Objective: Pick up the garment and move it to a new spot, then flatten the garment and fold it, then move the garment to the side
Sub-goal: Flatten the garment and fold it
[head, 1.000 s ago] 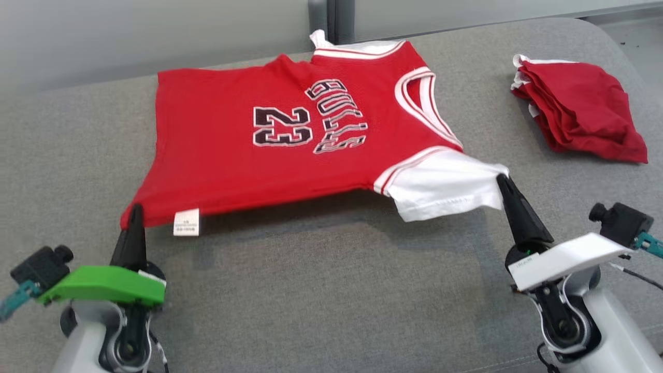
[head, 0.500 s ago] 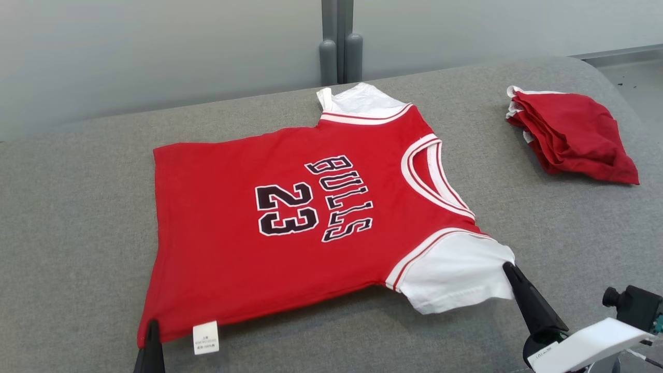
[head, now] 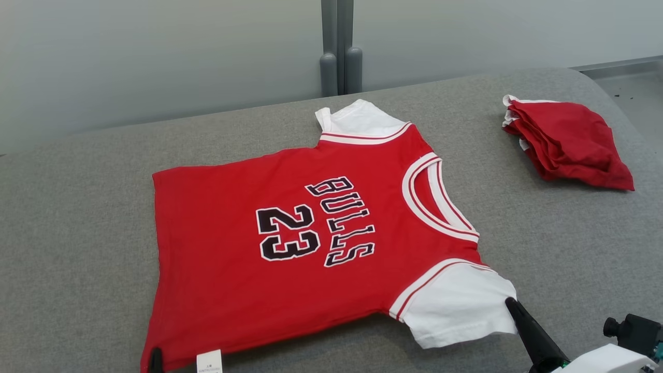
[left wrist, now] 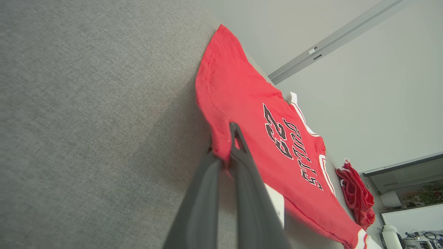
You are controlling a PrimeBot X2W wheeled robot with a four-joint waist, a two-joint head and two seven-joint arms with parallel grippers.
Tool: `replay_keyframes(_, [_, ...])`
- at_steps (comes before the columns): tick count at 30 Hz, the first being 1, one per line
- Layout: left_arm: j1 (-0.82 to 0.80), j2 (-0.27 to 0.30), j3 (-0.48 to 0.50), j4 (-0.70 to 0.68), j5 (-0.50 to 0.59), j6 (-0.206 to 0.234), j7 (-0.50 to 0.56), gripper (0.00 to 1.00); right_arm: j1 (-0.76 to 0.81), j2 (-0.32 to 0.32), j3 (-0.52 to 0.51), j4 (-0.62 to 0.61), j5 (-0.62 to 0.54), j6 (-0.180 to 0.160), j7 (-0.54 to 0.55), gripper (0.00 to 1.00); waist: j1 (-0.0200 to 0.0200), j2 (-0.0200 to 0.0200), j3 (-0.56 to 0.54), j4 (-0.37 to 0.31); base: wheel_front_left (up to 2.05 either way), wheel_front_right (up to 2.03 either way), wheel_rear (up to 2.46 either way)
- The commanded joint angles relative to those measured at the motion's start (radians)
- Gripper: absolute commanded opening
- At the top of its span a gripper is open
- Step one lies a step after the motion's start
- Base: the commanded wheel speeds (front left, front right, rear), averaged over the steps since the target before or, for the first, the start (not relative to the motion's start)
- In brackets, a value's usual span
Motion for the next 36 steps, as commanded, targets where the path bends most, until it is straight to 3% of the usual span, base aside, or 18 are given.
replay_keyframes(1, [-0.01, 0.0, 0.0, 0.012, -0.004, 0.001, 0.002, 0.0, -0.009, 0.004, -0.001, 0.012, -0.008, 0.001, 0.004, 0.0, 0.0001, -0.0001, -0.005, -0.003, 0.0, 0.0, 0.0])
replay_keyframes(13, [-0.05, -0.007, -0.015, 0.062, -0.009, -0.01, 0.017, 0.0, -0.046, 0.019, 0.008, 0.063, -0.035, 0.001, 0.003, 0.0, 0.0001, -0.0001, -0.014, 0.004, 0.0, 0.0, 0.0])
replay_keyframes(21, [-0.134, -0.026, -0.019, 0.099, -0.073, -0.024, 0.077, 0.0, -0.097, 0.022, -0.026, 0.113, -0.038, 0.001, -0.007, 0.0, 0.0001, -0.0001, -0.024, 0.027, 0.0, 0.0, 0.0])
replay_keyframes(29, [-0.309, -0.056, -0.011, 0.288, -0.099, -0.005, 0.104, 0.0, -0.25, 0.023, -0.06, 0.285, -0.078, 0.001, 0.001, 0.0, 0.0001, -0.0001, -0.046, 0.047, 0.0, 0.0, 0.0])
replay_keyframes(36, [-0.426, -0.075, -0.006, 0.478, -0.108, -0.021, 0.092, 0.0, -0.386, 0.023, -0.073, 0.478, -0.106, 0.001, -0.023, 0.0, 0.0001, -0.0001, -0.053, 0.058, 0.0, 0.0, 0.0])
